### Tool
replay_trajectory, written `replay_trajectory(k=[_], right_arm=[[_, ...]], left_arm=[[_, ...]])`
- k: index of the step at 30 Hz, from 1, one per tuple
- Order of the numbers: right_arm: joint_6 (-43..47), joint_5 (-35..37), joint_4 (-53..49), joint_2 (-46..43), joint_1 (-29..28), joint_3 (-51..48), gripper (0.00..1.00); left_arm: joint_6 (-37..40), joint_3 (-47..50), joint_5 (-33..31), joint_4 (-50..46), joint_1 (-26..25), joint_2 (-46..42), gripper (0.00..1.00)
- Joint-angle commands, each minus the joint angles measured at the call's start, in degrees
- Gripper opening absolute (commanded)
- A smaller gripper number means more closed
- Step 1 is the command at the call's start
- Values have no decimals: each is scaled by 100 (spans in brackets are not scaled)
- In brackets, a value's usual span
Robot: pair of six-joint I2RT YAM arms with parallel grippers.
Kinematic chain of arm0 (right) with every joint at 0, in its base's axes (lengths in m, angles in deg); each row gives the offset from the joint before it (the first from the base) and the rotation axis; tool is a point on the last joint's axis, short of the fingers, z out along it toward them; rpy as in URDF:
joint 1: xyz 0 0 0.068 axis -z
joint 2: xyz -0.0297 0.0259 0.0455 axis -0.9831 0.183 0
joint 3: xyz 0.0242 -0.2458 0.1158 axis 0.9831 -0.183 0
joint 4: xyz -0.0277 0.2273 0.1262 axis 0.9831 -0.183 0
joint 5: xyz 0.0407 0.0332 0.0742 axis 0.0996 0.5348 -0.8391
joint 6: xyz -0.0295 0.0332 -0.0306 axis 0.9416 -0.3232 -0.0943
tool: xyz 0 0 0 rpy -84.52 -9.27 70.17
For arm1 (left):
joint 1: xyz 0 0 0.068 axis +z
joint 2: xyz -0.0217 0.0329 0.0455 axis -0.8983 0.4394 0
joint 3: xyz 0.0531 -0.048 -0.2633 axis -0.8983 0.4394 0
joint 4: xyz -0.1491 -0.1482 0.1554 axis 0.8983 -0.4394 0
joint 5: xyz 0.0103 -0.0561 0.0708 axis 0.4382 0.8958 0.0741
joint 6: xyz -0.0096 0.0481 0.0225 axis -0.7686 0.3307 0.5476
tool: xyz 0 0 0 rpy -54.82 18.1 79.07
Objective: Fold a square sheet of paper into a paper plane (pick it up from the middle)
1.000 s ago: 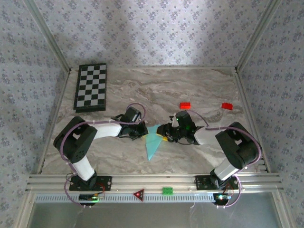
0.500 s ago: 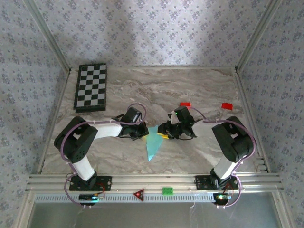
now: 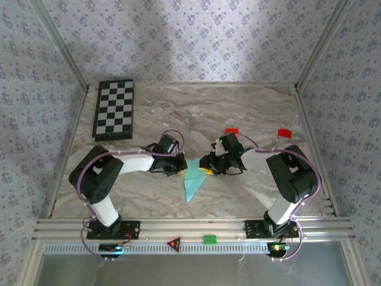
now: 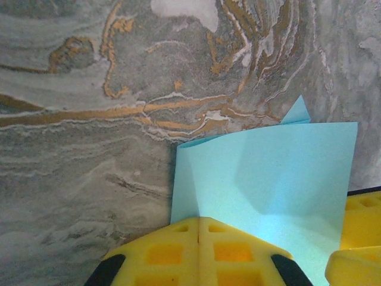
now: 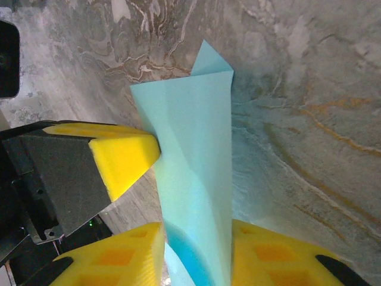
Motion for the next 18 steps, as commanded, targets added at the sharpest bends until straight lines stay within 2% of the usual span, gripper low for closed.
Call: replay_trajectory(k=[1,4,18], right_arm=[[125,-269,-74,105,37,121,32],[137,-378,-15,161,43,192,28],[266,-384,-170,331,112,299,25]], left_arm=[[121,26,0,-470,-76,206,0],[112,-38,73,-332,-84,223,0],[121,-95,81,-388,-88,207,0]])
